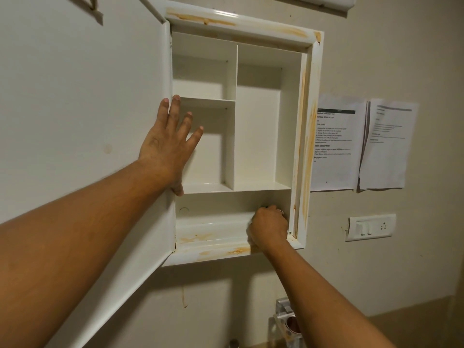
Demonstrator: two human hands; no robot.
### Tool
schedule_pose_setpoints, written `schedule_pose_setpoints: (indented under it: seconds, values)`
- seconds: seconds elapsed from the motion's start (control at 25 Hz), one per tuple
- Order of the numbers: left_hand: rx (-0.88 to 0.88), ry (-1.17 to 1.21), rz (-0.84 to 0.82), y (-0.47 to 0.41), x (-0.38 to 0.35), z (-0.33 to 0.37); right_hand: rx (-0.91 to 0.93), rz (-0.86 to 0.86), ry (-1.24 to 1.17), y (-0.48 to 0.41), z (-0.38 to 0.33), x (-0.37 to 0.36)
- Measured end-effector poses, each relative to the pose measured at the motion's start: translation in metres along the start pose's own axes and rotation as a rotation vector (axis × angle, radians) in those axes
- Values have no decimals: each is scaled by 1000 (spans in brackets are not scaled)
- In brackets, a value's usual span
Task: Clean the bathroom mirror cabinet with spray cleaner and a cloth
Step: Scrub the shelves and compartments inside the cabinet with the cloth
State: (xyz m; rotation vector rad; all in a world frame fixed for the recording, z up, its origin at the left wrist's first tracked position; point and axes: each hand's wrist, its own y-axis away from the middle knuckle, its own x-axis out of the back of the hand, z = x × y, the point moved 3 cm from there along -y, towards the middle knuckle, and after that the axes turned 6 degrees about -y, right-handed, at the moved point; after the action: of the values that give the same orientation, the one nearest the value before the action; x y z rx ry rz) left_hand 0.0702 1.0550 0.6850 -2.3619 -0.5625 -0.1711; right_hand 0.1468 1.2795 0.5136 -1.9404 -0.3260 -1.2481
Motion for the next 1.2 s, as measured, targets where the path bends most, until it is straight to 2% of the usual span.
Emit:
schedule_pose_setpoints:
  seconds: [0.16, 0.44, 0.76, 1.2]
  values:
    - [-3, 12, 4, 0, 1, 0, 63, -8, -3, -1, 4, -2]
    - [1, 8, 7, -1, 1, -1, 151, 64, -174, 7, 11, -1]
    - [-1, 12, 9, -1, 0, 0, 141, 157, -262, 11, 13, -6]
    - [0, 9, 10, -2, -1, 0, 224, 94, -148, 7, 10, 2]
